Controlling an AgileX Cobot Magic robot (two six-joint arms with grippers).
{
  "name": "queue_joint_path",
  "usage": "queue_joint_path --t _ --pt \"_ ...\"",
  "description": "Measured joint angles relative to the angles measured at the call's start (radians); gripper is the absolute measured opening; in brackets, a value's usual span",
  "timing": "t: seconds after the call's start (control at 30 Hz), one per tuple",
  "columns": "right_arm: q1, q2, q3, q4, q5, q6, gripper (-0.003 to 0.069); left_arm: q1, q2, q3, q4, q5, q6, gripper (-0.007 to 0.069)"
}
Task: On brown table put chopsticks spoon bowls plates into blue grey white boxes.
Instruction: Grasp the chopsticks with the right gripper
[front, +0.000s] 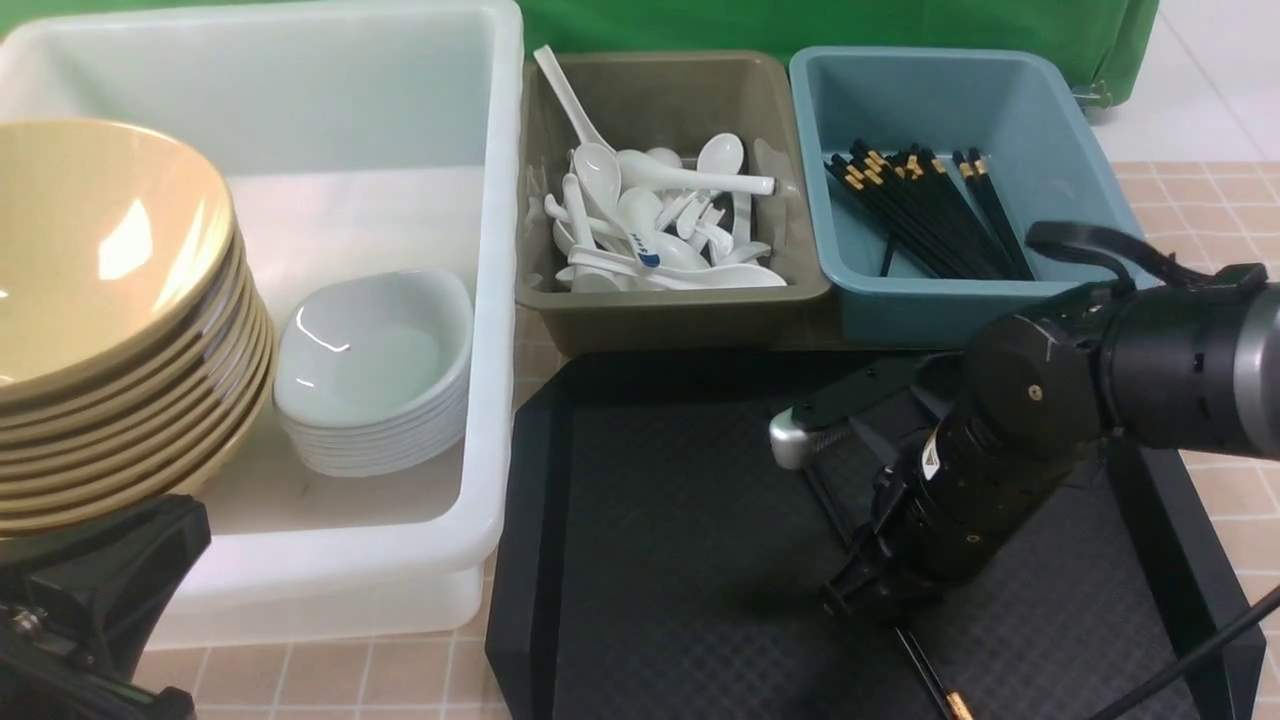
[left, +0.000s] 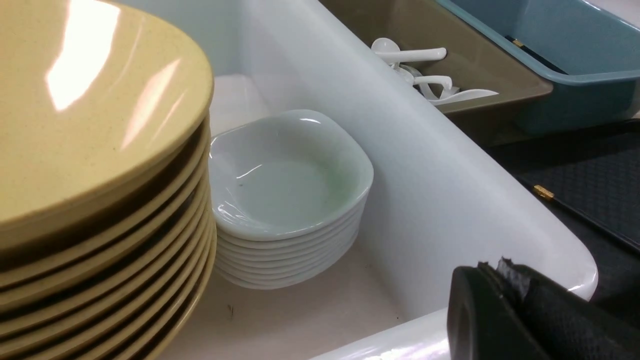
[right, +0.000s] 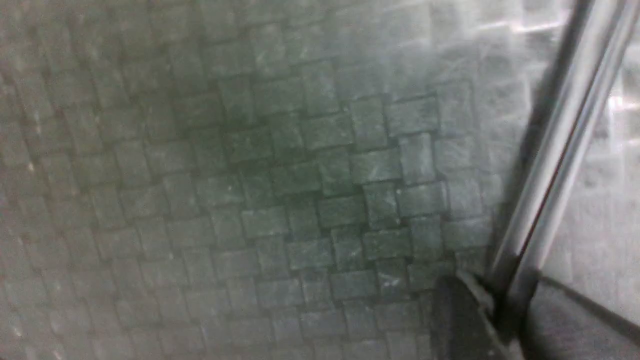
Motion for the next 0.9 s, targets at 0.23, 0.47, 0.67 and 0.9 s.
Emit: queue_joint_path --t 0.23,0.47,0.67,0.9 --pt "0.006 -0.028 0.006 0.009 -0.053 -0.042 0.0131 0.0 0.0 0.0 0.0 0.0 0.0 0.0001" --pt "0.008 -0.157 0.018 0.021 -0.139 -0.05 0.0037 0.0 0.0 0.0 0.0 0.0 0.0 0.0001" --pt "0.009 -0.194 0.022 0.024 -0.129 -0.054 0.0036 0.0 0.0 0.0 0.0 0.0 0.0 0.0001" --pt "0.009 -0.107 0.024 0.019 -0.049 -0.04 0.0077 0.0 0.0 0.0 0.0 0.008 0.0 0.0001"
